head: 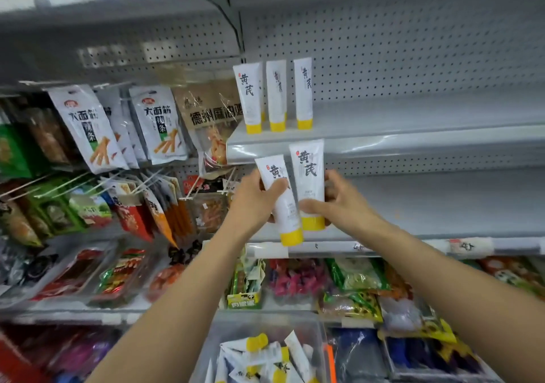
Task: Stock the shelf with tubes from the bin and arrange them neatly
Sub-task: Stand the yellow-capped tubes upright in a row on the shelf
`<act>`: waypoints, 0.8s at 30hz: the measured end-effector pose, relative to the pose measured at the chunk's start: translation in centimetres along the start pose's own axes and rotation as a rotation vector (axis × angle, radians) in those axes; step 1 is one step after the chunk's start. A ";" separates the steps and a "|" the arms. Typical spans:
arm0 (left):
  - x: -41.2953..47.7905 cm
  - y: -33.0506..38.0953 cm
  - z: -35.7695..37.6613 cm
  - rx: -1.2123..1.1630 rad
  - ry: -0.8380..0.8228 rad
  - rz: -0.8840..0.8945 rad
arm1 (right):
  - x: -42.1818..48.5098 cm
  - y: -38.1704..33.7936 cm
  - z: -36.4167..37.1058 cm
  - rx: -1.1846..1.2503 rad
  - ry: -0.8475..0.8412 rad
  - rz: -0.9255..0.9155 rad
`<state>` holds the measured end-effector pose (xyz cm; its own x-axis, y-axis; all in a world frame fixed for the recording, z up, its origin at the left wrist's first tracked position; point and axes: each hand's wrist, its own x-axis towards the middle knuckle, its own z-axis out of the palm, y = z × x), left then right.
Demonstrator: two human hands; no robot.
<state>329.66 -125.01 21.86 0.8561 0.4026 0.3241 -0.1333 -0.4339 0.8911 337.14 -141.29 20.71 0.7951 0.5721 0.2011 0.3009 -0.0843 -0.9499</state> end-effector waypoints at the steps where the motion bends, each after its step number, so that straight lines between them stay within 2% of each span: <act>1: 0.7 1.1 0.0 0.003 0.001 0.019 | 0.5 -1.1 -0.7 -0.012 0.033 -0.033; 7: 5.3 5.8 0.4 0.080 0.076 0.115 | 5.0 -6.3 -5.1 -0.029 0.232 -0.194; 11: 8.3 7.5 0.9 0.063 0.073 0.074 | 9.4 -7.8 -8.2 -0.084 0.341 -0.213; 19: 12.6 7.6 2.4 0.074 0.092 0.022 | 17.6 -5.7 -10.9 -0.354 0.264 -0.089; 24: 14.5 7.2 3.0 0.067 0.134 -0.002 | 21.2 -3.8 -11.1 -0.437 0.255 -0.104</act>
<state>342.59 -124.70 31.98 0.7815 0.5055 0.3658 -0.0938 -0.4843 0.8698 358.72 -137.90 31.24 0.8358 0.3833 0.3931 0.5342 -0.4018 -0.7438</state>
